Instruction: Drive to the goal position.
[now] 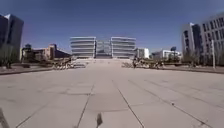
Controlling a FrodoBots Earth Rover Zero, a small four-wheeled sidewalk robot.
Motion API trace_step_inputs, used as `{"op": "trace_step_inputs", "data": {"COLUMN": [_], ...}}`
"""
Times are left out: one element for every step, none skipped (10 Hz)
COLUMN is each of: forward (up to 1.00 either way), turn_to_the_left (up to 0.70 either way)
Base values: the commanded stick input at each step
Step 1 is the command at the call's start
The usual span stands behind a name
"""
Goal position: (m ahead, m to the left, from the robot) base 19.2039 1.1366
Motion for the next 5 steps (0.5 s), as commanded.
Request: {"op": "trace_step_inputs", "data": {"forward": [0.70, 0.70, 0.70, 0.70, 0.70], "turn_to_the_left": [0.00, 0.00, 0.00, -0.01, 0.00]}}
